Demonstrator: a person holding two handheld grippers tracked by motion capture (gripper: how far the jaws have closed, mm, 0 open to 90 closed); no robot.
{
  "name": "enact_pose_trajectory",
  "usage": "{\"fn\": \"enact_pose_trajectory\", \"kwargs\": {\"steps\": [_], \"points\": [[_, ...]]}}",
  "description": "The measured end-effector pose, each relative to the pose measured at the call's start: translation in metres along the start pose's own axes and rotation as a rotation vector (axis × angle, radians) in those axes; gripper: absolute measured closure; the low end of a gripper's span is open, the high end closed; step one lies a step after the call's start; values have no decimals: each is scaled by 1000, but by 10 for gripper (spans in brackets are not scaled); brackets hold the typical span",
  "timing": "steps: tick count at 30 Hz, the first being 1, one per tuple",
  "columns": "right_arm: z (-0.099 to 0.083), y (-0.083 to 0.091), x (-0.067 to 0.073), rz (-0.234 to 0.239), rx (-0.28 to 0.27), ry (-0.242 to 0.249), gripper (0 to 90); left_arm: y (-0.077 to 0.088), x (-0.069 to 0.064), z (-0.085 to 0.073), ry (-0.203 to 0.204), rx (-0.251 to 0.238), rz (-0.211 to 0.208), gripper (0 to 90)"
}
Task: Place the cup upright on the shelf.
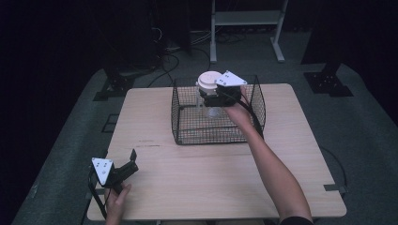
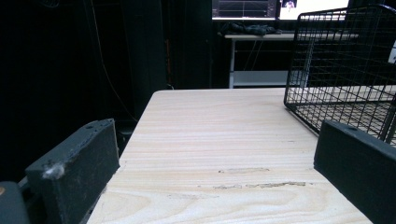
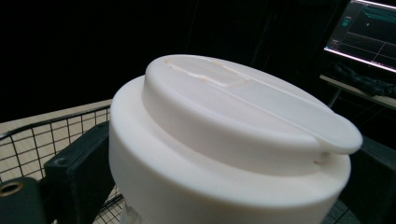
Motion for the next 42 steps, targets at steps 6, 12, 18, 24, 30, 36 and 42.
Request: {"fn": "enact_pose_trajectory", "kwargs": {"steps": [6, 12, 18, 24, 30, 36, 42], "points": [[-10, -9, -1, -1, 19, -10, 38, 0, 0, 0, 1, 1, 0, 0], [-20, -16, -3, -5, 32, -21, 38, 0, 0, 0, 0, 0, 0, 0], [-29, -21, -5, -10, 50, -22, 38, 0, 0, 0, 2, 0, -1, 0], [-36, -25, -6, -13, 63, -21, 38, 0, 0, 0, 2, 0, -1, 0], [-41, -26, -8, -16, 69, -28, 38, 0, 0, 0, 2, 1, -2, 0], [-46, -28, -10, -14, 81, -27, 38, 0, 0, 0, 2, 1, -1, 0], [-50, -29, -9, -10, 87, -22, 38, 0, 0, 0, 0, 1, -1, 0]]}}
Point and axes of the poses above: each handheld gripper's, and its own axes: y roughly backward along the jaws, z roughly out of its top, x roughly to its left, the point moved 8 cm from there along -y, roughly forward along the jaws, and after that the axes turned 12 degrees about -y, right-handed, at the moved point
